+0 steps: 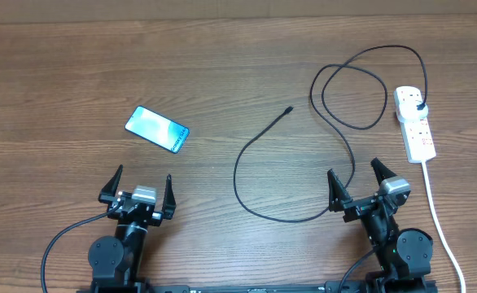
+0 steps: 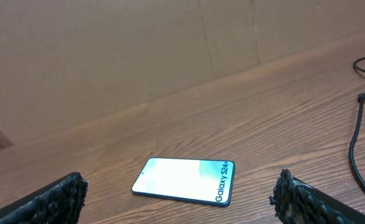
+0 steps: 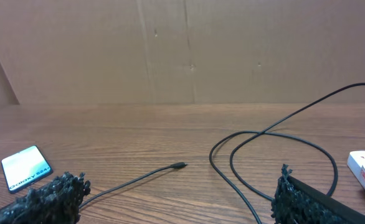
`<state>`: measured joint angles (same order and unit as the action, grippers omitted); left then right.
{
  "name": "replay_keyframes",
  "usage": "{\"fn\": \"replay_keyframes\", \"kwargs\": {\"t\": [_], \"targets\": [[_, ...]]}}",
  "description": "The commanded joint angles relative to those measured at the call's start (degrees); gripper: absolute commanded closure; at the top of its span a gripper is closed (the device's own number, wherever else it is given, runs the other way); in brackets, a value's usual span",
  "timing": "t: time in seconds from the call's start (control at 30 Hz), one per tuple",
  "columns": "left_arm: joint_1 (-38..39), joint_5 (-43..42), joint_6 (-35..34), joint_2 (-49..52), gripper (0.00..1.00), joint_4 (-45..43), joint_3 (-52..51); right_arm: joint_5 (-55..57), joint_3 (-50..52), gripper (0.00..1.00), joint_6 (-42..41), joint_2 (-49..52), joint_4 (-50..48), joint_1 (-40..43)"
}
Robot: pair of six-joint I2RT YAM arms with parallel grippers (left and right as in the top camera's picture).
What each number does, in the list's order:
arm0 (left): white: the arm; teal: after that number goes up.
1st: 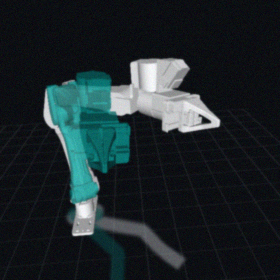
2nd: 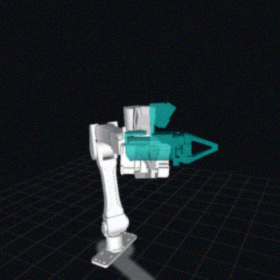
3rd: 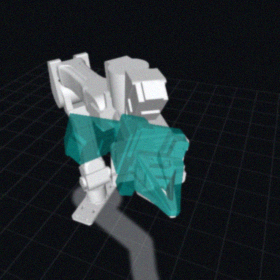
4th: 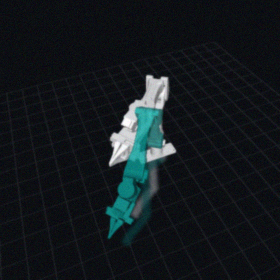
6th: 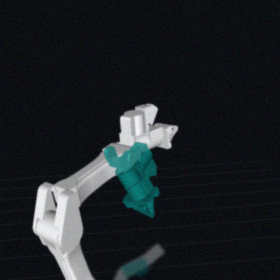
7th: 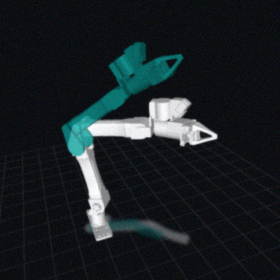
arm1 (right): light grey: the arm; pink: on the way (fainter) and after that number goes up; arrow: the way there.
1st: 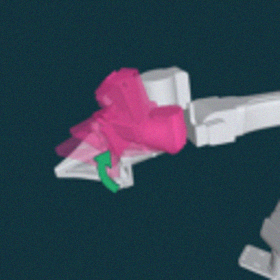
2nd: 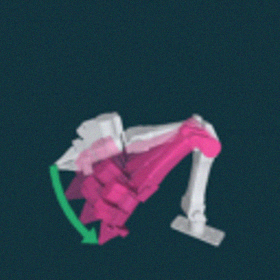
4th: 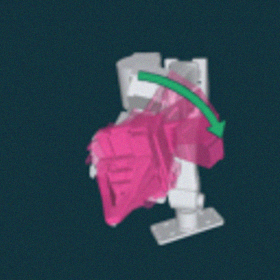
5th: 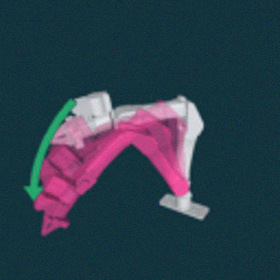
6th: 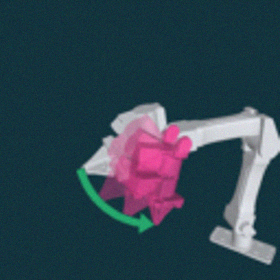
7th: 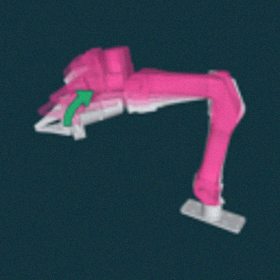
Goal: Plug charger to phone and switch on socket
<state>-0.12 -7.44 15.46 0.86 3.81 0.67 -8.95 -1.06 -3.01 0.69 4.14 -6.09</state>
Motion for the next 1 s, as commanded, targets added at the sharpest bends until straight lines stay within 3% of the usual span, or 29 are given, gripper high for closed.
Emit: {"fn": "replay_keyframes", "kwargs": {"t": [0.0,0.5,0.67,0.83,0.97], "targets": [[-0.50,0.15,0.63,-0.61,0.00,0.00,-0.39,0.37,0.61,0.00,-0.13,-0.52,-0.17,-0.33],[-0.50,0.15,0.63,-0.61,0.00,0.00,-0.39,0.37,0.61,0.00,-0.15,-0.52,-0.17,-0.33],[-0.50,2.60,14.38,-0.61,0.00,0.26,-0.39,0.37,0.61,0.00,-0.13,-0.50,-0.17,-0.33],[-0.50,2.49,14.73,-0.61,0.00,0.24,-0.39,0.37,0.61,0.00,-0.13,-0.50,-0.17,-0.33],[-0.50,-3.13,8.76,-0.61,0.00,-1.25,-0.35,0.37,0.61,0.00,-0.15,-0.50,-0.17,-0.33]]}}
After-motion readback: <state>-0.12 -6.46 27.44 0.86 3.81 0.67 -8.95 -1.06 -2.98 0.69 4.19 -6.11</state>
